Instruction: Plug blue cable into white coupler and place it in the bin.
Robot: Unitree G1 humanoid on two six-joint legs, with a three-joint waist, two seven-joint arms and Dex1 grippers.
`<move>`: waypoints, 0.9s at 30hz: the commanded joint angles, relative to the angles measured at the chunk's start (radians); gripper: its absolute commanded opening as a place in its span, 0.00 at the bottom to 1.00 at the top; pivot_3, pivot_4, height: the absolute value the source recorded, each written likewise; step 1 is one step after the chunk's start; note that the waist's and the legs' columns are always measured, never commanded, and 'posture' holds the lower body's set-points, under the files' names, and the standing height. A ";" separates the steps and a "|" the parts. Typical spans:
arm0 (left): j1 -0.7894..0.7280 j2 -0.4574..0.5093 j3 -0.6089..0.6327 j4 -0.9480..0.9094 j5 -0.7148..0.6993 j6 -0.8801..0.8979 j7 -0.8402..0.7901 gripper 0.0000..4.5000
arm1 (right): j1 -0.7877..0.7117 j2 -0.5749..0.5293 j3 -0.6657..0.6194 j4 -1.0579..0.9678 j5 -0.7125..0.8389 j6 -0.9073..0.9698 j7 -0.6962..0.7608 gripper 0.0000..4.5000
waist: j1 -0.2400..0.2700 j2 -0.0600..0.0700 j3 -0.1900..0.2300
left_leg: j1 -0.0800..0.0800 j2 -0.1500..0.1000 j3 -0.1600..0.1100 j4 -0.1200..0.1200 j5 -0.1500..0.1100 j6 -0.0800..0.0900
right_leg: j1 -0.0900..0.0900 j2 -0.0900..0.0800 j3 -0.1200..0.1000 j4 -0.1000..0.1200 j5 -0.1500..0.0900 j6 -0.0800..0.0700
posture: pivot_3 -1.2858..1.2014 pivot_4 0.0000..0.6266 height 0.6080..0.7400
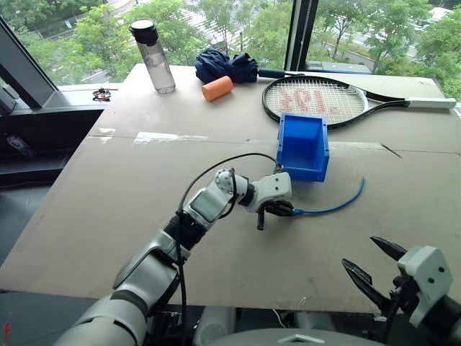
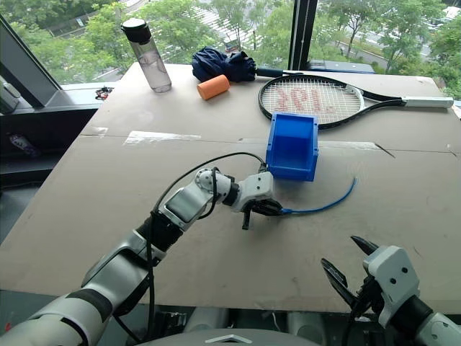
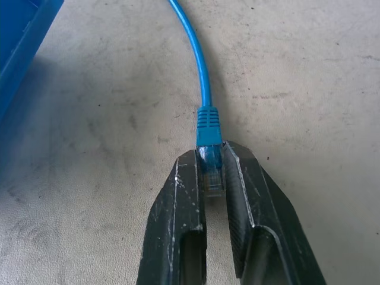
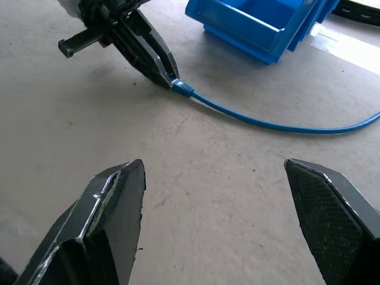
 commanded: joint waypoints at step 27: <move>0.007 0.041 0.374 -0.367 -0.745 0.882 -0.117 0.00 | -0.499 0.126 0.272 0.113 0.939 0.202 -0.394 0.12 | -0.006 0.001 0.000 | -0.001 0.000 -0.002 0.000 0.000 0.000 | -0.001 0.000 -0.001 0.001 0.003 -0.004 | 0.52 0.24 1.00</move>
